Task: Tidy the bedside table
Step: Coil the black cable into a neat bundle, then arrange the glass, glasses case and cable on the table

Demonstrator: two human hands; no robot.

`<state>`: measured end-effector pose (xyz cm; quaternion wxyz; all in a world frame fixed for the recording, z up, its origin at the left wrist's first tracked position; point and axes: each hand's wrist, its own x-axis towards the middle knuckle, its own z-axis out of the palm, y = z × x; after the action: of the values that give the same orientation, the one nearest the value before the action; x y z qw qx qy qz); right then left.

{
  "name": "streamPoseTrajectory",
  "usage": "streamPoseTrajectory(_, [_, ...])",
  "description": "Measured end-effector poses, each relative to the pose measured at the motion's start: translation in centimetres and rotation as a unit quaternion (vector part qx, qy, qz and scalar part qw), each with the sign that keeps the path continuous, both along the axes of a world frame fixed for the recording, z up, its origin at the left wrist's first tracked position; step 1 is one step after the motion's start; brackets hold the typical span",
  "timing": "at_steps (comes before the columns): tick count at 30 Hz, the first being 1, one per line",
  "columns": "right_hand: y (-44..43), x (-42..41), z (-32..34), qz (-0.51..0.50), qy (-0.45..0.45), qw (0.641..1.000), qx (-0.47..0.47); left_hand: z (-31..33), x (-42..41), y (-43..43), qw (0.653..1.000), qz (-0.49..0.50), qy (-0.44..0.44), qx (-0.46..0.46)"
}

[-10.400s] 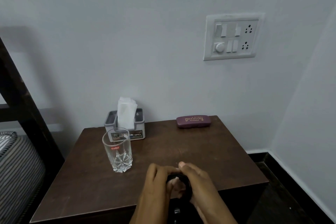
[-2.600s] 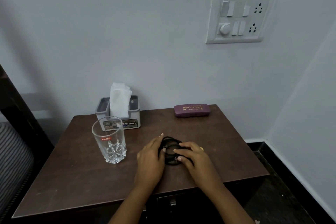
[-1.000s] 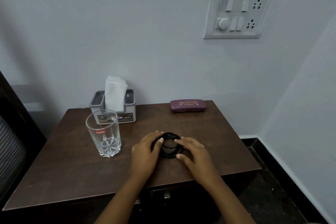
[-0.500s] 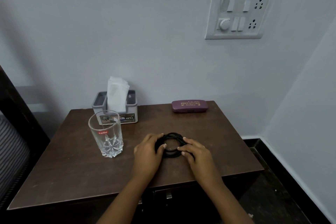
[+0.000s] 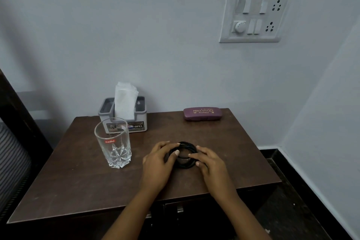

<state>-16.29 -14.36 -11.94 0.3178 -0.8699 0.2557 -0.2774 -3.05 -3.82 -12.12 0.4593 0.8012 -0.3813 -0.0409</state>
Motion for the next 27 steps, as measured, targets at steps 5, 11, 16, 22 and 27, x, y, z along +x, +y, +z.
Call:
streamPoseTrajectory(5, [0.0, 0.0, 0.0, 0.009, -0.005, 1.0, -0.002, 0.1, -0.1, 0.1, 1.0, -0.003, 0.01, -0.013])
streamPoseTrajectory(11, [1.2, -0.3, 0.4, -0.035, -0.075, 0.995, -0.057, 0.8, -1.2, 4.0, 0.982, 0.041, 0.069, -0.17])
streamPoseTrajectory(16, [7.2, 3.1, 2.1, 0.016, -0.167, 0.985, 0.043, 1.4, -0.3, 8.7, 0.939, 0.218, 0.082, -0.254])
streamPoseTrajectory(22, [9.9, 10.5, -0.1, 0.094, -0.029, 0.976, 0.195, 1.2, 4.9, 9.4, 0.967, 0.172, 0.12, -0.147])
streamPoseTrajectory(27, [9.3, 13.5, -0.4, 0.12, -0.027, 0.966, 0.227, 0.4, 6.9, 9.2, 0.976, 0.111, 0.112, -0.149])
